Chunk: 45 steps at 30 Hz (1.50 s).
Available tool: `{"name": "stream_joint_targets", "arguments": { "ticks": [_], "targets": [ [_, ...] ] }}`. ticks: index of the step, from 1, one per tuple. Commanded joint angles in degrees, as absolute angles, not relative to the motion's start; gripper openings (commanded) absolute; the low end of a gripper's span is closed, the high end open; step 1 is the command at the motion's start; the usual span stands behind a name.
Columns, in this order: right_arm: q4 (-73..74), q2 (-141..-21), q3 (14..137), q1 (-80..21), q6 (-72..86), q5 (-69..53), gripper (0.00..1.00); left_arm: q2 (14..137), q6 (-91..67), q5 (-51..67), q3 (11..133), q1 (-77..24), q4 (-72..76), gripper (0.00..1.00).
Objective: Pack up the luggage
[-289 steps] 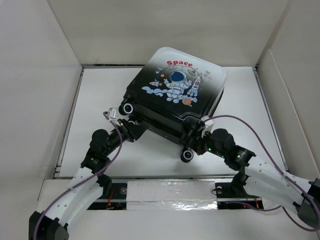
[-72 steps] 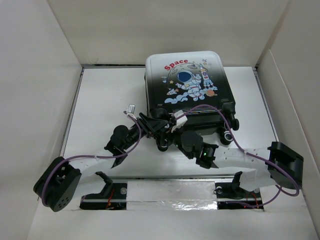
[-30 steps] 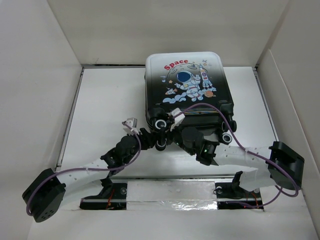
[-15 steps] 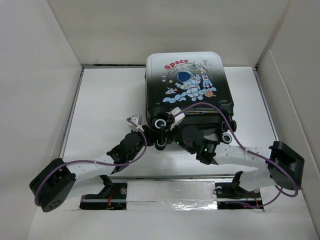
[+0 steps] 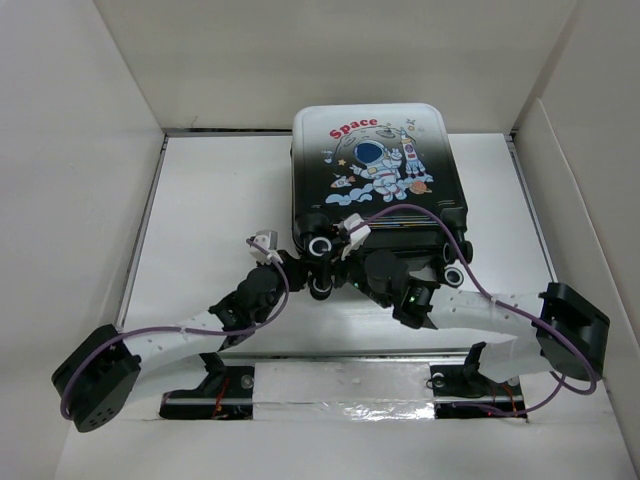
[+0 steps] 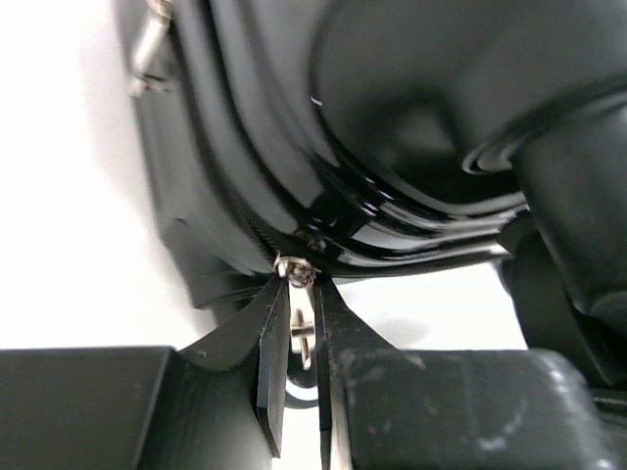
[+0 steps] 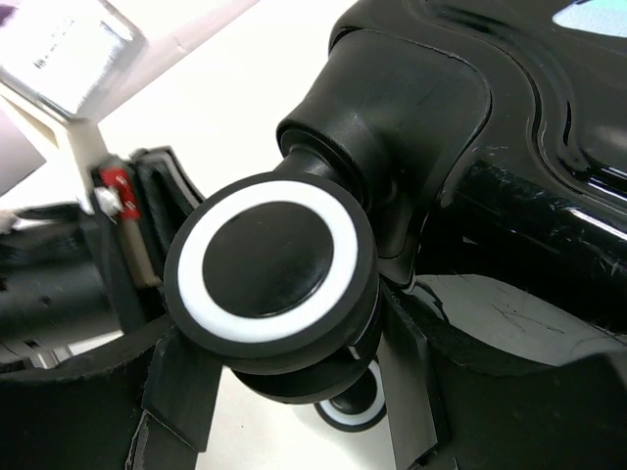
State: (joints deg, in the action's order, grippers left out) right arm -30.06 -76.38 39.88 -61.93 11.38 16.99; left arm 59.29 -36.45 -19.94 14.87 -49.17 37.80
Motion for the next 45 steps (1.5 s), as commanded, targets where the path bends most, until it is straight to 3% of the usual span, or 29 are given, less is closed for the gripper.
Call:
{"name": "stream_joint_targets", "arguments": {
  "ticks": [1,5,13,21,30,32,33,35,36,41,42,43,44,45],
  "targets": [
    [-37.5,-71.3,40.3,-61.3,13.4,19.0,0.03,54.4,-37.6,-31.8,14.4,-46.9,30.9,0.00],
    [-36.6,-68.3,39.5,-61.3,13.1,18.6,0.02,52.7,-40.0,-32.3,14.6,-43.2,21.6,0.00],
    [-32.3,-62.0,36.6,-61.3,13.4,18.5,0.00,50.9,-36.9,-32.4,15.6,-37.4,25.5,0.00],
    [-29.2,-60.4,36.6,-61.3,13.2,14.5,0.00,61.6,-30.4,-33.1,21.1,-31.7,38.6,0.00],
    [-27.2,-61.8,37.9,-61.3,13.5,9.2,0.00,74.9,-31.8,-23.3,24.7,-21.2,48.2,0.00],
    [-27.6,-62.9,38.6,-61.3,13.4,7.9,0.00,73.0,-34.5,-22.2,23.5,-21.2,47.8,0.15],
    [-27.8,-64.1,39.3,-61.9,13.4,7.4,0.00,71.7,-35.4,-22.0,22.7,-21.2,47.6,0.39],
    [-27.7,-65.4,40.4,-61.9,12.7,6.4,0.03,65.4,-39.3,-22.5,20.7,-21.2,45.6,0.63],
    [-27.3,-65.9,41.7,-62.5,12.4,6.2,0.06,62.9,-40.7,-23.2,20.3,-21.2,41.8,0.75],
    [-20.1,-62.0,45.7,-63.1,9.3,6.8,0.48,38.4,-45.2,-20.7,18.8,-23.5,31.0,0.85],
    [-16.4,-60.7,46.4,-63.1,8.8,7.7,0.54,35.0,-45.2,-19.2,19.4,-24.0,26.4,0.97],
    [-14.0,-59.2,48.2,-63.1,8.5,9.0,0.69,31.5,-45.2,-17.8,20.1,-24.0,24.5,0.99],
    [-11.2,-56.6,49.6,-63.1,7.9,12.8,0.90,25.9,-45.4,-16.4,21.8,-24.0,22.3,0.99],
    [-4.7,-55.4,51.0,-63.1,7.7,15.2,1.00,23.7,-44.7,-12.7,22.7,-24.0,19.7,0.99]
  ]
}}
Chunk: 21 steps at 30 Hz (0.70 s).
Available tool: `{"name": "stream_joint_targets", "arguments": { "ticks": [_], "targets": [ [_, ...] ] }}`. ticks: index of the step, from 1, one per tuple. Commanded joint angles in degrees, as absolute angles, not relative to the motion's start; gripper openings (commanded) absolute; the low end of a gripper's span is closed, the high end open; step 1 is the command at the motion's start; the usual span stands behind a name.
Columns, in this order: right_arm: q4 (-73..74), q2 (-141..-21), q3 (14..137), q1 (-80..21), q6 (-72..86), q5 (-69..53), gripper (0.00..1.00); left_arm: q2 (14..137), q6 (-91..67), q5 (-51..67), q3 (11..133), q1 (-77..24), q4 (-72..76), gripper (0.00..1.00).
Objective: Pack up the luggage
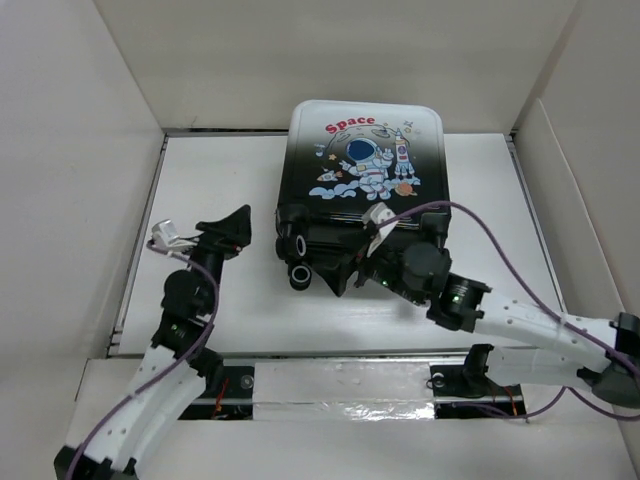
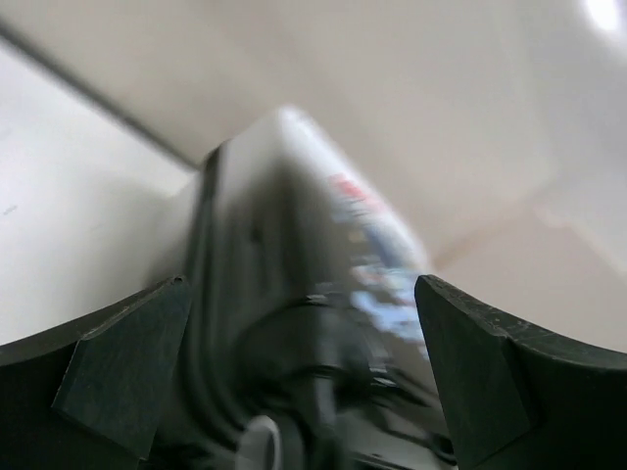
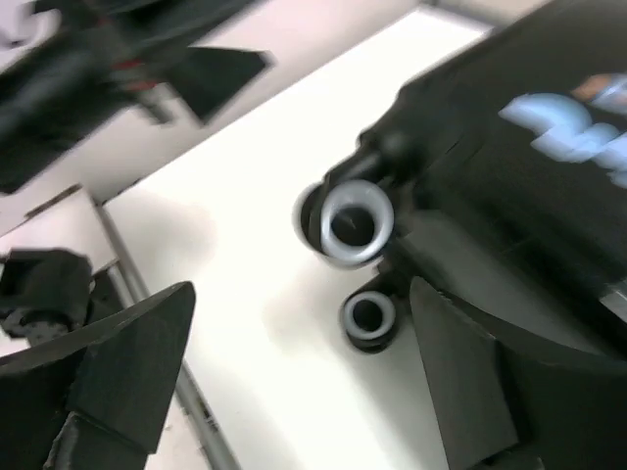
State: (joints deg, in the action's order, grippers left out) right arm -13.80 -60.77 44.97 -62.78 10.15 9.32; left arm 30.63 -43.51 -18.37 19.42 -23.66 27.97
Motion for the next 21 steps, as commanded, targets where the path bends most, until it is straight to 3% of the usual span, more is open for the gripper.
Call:
{"name": "stream_joint_targets", "arguments": {
  "ticks": [1,4,7,14,21],
  "targets": [
    [-1.8,-54.2,52.4,-63.1,7.5,17.8,1.00,21.6,-43.7,-10.8,23.7,-24.0,18.6,0.99],
    [8.2,-48.0,56.4,-63.1,7.7,28.3,1.00,17.0,-40.6,-6.2,29.4,-24.0,11.1,0.99],
    [7.2,-38.6,54.2,-63.1,5.5,35.6,1.00,16.1,-37.6,-4.9,35.1,-24.0,3.9,0.99],
    [13.4,-20.4,50.9,-63.1,7.5,56.9,1.00,16.3,-29.6,-9.8,43.1,-24.0,-5.8,0.99],
    [15.0,-16.9,47.1,-63.1,9.8,57.2,1.00,17.5,-28.9,-7.7,41.5,-24.0,-4.8,0.99]
  ]
}}
